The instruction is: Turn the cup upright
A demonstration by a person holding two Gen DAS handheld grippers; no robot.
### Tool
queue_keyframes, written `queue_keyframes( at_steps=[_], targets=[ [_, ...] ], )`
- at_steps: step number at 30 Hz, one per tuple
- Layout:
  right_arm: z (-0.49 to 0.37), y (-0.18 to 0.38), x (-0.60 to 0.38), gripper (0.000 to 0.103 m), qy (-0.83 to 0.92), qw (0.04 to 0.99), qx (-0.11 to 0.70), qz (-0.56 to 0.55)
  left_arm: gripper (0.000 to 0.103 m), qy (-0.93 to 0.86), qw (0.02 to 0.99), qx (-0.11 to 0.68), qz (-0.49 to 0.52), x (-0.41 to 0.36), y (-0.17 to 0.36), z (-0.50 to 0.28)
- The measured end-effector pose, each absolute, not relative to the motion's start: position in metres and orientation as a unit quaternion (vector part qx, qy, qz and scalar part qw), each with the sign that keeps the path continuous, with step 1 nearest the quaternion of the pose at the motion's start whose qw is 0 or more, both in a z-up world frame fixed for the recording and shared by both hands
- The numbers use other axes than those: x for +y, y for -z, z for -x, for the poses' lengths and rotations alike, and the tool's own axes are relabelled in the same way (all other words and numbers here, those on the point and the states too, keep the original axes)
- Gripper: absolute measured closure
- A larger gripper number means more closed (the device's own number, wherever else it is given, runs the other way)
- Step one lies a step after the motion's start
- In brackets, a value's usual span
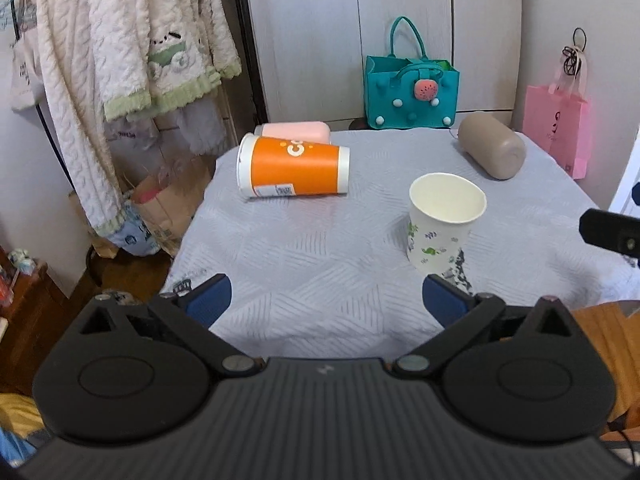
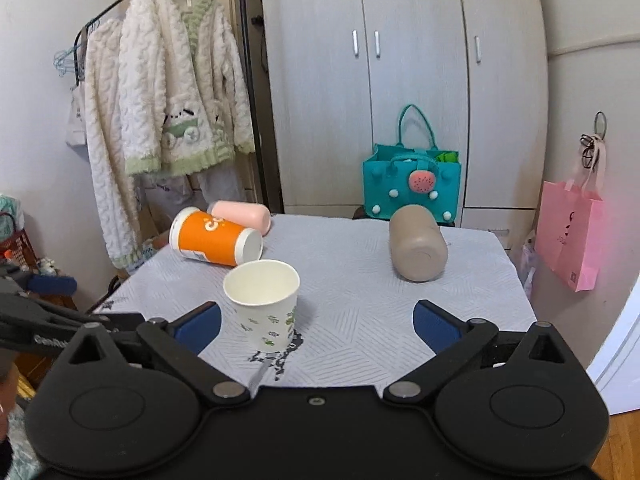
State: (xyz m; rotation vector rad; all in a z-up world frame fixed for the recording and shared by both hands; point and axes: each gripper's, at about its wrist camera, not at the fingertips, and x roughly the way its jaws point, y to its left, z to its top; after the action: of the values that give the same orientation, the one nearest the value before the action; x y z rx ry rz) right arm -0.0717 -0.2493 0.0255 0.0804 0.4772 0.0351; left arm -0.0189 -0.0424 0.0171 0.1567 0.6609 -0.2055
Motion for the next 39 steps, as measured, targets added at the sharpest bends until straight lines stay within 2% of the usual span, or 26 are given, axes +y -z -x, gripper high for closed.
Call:
queue_keyframes(
  at_steps=[19,39],
  targets=[
    [0.119,-0.028,-0.223,0.0,0.036,0.969,0.241,-0.044,0.0,0.073,0.95,0.295,-0.069,-0.027,-0.032,0.078],
    [0.13,-0.019,-0.214,0.0,0.101,0.961,0.255,-0.041,0.0,0.055,0.948,0.306,-0.063,-0.022,-0.027,0.084]
  ],
)
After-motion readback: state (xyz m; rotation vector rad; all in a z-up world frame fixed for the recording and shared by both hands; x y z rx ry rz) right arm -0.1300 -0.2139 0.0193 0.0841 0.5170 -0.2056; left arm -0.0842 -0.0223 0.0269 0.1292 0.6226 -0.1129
